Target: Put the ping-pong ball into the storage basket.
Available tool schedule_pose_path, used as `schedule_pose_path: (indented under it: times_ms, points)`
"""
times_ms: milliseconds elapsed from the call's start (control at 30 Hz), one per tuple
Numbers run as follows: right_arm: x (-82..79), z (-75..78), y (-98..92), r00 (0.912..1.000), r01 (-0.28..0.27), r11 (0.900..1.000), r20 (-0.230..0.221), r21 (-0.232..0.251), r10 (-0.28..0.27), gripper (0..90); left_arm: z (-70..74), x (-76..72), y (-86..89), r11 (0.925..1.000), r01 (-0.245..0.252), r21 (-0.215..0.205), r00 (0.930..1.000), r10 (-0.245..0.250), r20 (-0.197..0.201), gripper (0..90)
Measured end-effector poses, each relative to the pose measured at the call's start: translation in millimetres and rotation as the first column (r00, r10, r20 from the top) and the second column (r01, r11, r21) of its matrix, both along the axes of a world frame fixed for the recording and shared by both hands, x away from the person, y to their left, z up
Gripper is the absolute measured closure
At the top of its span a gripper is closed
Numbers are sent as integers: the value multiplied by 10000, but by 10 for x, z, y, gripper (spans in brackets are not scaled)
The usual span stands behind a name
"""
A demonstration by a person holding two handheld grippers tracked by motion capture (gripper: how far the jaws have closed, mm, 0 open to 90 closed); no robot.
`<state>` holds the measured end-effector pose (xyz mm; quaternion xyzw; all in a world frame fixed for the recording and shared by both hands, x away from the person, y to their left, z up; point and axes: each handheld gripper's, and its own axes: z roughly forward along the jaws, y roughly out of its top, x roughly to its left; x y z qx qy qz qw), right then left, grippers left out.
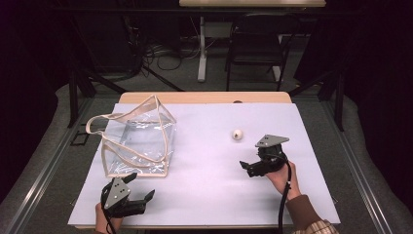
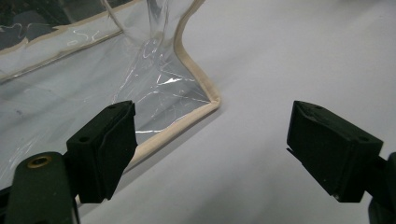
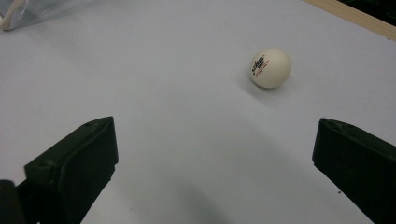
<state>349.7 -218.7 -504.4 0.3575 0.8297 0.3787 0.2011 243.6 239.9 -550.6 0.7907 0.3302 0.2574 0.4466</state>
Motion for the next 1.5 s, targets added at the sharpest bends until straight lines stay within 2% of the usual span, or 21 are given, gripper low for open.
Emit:
schedule_pose_path:
  times_ms: [1067,1500]
  points:
    - [352,-9,139,9996,123,9999,-249,-70,-125,0,2,-1,4,10000,33,6,10000,-33,44,162]
    - [519,-73,167,9983,311,9995,-496,-63,-314,0,2,-2,6,10000,37,13,10000,-37,48,162]
